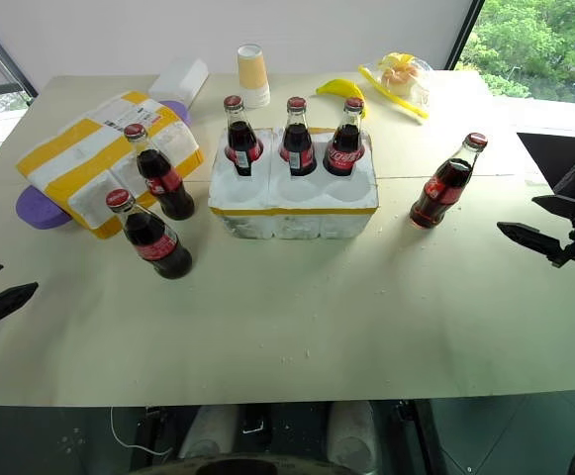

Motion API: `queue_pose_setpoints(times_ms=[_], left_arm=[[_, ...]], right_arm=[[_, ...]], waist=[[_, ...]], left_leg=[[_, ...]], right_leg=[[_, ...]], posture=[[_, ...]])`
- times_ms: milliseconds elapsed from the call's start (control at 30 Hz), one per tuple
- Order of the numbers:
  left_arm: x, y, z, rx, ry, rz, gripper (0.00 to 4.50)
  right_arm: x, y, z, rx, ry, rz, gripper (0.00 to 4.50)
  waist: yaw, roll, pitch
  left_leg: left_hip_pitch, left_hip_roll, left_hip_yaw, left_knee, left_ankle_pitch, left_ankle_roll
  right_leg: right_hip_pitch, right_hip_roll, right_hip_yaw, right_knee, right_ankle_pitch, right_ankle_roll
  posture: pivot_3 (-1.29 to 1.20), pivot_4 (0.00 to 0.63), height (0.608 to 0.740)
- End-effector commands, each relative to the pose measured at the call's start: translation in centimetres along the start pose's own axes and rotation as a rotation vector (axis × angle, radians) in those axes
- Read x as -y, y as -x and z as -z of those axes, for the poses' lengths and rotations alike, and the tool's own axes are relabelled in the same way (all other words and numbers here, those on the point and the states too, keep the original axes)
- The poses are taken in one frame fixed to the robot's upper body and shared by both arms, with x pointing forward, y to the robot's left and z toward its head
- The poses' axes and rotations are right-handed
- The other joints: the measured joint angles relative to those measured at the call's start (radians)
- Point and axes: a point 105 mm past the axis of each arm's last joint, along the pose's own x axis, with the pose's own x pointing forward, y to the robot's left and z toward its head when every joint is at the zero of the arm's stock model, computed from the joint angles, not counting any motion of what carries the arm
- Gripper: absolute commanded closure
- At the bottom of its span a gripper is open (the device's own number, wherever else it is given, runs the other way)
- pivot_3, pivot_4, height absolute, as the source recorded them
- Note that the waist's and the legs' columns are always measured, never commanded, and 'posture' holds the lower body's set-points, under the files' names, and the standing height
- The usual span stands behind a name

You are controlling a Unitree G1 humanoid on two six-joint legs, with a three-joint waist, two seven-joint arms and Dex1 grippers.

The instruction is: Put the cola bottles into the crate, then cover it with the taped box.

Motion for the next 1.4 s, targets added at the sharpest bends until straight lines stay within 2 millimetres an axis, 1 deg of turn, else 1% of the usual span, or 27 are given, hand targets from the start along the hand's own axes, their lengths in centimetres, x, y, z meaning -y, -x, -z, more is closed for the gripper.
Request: queue_pose_setpoints(times_ms=[33, 367, 400, 433, 567, 633, 667, 733, 833, 867, 1000, 1167, 1267, 1400], left_arm=[[-0.3, 0.2, -0.7, 0.008, -0.027, -0.008, 0.55], [-0.1, -0.5, -0.6, 0.011, 0.015, 0.01, 0.55], [0.0, -0.6, -0.7, 0.017, 0.014, 0.018, 0.02], [0.2, -0.7, -0.8, 0.021, 0.009, 0.025, 0.01], [1.1, -1.2, -1.1, 0.027, -0.003, 0.073, 0.01], [1.7, -1.6, -1.6, 0.035, -0.011, 0.115, 0.01], [2.1, -1.8, -2.0, 0.041, -0.017, 0.143, 0.01], [2.7, -2.1, -2.7, 0.049, -0.023, 0.183, 0.01], [4.1, -3.2, -3.5, 0.04, -0.067, 0.272, 0.01], [4.5, -3.6, -3.6, 0.036, -0.084, 0.296, 0.01], [5.8, -4.8, -4.0, 0.034, -0.126, 0.379, 0.01], [7.2, -6.6, -4.0, 0.03, -0.181, 0.453, 0.01], [7.5, -7.5, -3.7, 0.03, -0.193, 0.479, 0.01], [7.7, -9.2, -3.6, 0.051, -0.178, 0.495, 0.01]], right_arm=[[0.4, 0.6, -1.2, 0.056, 0.021, 0.024, 0.0], [0.4, 0.4, -0.8, 0.061, -0.019, 0.024, 0.0], [0.2, 0.3, -0.7, 0.056, -0.025, 0.014, 0.0], [0.0, 0.3, -0.7, 0.052, -0.026, 0.004, 0.0], [-0.1, 0.6, -1.9, 0.062, 0.01, 0.004, 0.0], [-0.1, 1.1, -2.8, 0.075, 0.019, 0.007, 0.0], [-0.4, 1.4, -3.4, 0.083, 0.014, -0.01, 0.0], [-1.4, 1.7, -4.2, 0.094, 0.009, -0.057, 0.0], [-5.6, 2.3, -6.4, 0.106, 0.013, -0.252, 0.0], [-6.7, 2.5, -6.9, 0.103, 0.014, -0.296, 0.0], [-10.5, 2.8, -8.1, 0.092, 0.041, -0.416, 0.0], [-16.2, 2.9, -10.3, 0.162, 0.033, -0.602, 0.0], [-18.3, 2.1, -10.9, 0.186, 0.048, -0.644, 0.0], [-19.5, 1.2, -11.3, 0.206, 0.05, -0.654, 0.0]], waist=[[0.0, 0.0, 0.0], [0.0, 0.0, 0.0], [0.0, 0.0, 0.0], [0.0, 0.0, 0.0], [0.0, 0.0, 0.0], [0.002, 0.0, 0.0], [0.004, 0.0, 0.0], [0.006, 0.0, 0.0], [0.008, 0.0, 0.0], [0.008, 0.001, -0.001], [0.006, 0.001, -0.001], [0.007, 0.001, -0.001], [0.008, 0.0, -0.001], [0.012, 0.0, -0.001]], left_leg=[[0.0, 0.0, 0.0, 0.0, 0.0, 0.0], [0.0, 0.0, 0.0, 0.0, 0.0, 0.0], [0.0, 0.0, 0.0, 0.0, 0.0, 0.0], [0.0, 0.0, 0.0, 0.0, 0.0, 0.0], [0.0, 0.0, 0.0, 0.0, 0.001, 0.0], [0.0, 0.0, 0.0, 0.0, 0.001, 0.0], [0.0, 0.0, 0.0, 0.0, 0.001, 0.0], [0.0, 0.0, 0.0, 0.0, 0.001, 0.0], [0.001, 0.0, -0.001, 0.0, 0.001, 0.0], [0.001, 0.0, -0.001, 0.0, 0.001, 0.0], [0.001, 0.0, -0.001, 0.0, 0.0, 0.0], [0.001, 0.0, -0.002, 0.0, 0.0, 0.0], [0.001, 0.0, -0.002, 0.0, -0.001, 0.002], [0.0, 0.0, -0.002, 0.0, -0.001, 0.002]], right_leg=[[0.0, 0.0, 0.0, 0.0, 0.0, 0.0], [0.001, 0.0, 0.0, 0.0, 0.0, 0.0], [0.001, 0.0, 0.0, 0.0, 0.0, 0.0], [0.001, 0.0, 0.0, 0.0, 0.0, 0.0], [0.001, 0.0, 0.0, 0.001, 0.0, 0.001], [0.001, 0.0, 0.0, 0.001, 0.0, 0.001], [0.001, 0.0, 0.0, 0.001, 0.0, 0.001], [0.001, 0.0, 0.0, 0.001, 0.0, 0.001], [0.001, 0.0, 0.0, 0.002, 0.001, 0.001], [0.001, 0.0, 0.0, 0.002, 0.001, 0.001], [0.002, 0.0, 0.0, 0.002, 0.001, 0.001], [0.001, 0.0, 0.0, 0.002, 0.0, 0.001], [0.002, 0.0, 0.0, 0.002, 0.001, 0.001], [0.002, 0.0, 0.0, 0.001, 0.001, 0.0]], posture=[[0.0, 0.15, 0.74], [0.0, 0.15, 0.74], [0.0, 0.15, 0.74], [0.0, 0.15, 0.74], [0.0, 0.15, 0.74], [0.0, 0.15, 0.74], [0.0, 0.15, 0.74], [0.0, 0.15, 0.74], [0.0, 0.15, 0.74], [0.0, 0.15, 0.74], [0.0, 0.15, 0.74], [0.0, 0.15, 0.74], [0.0, 0.15, 0.74], [0.0, 0.15, 0.74]])
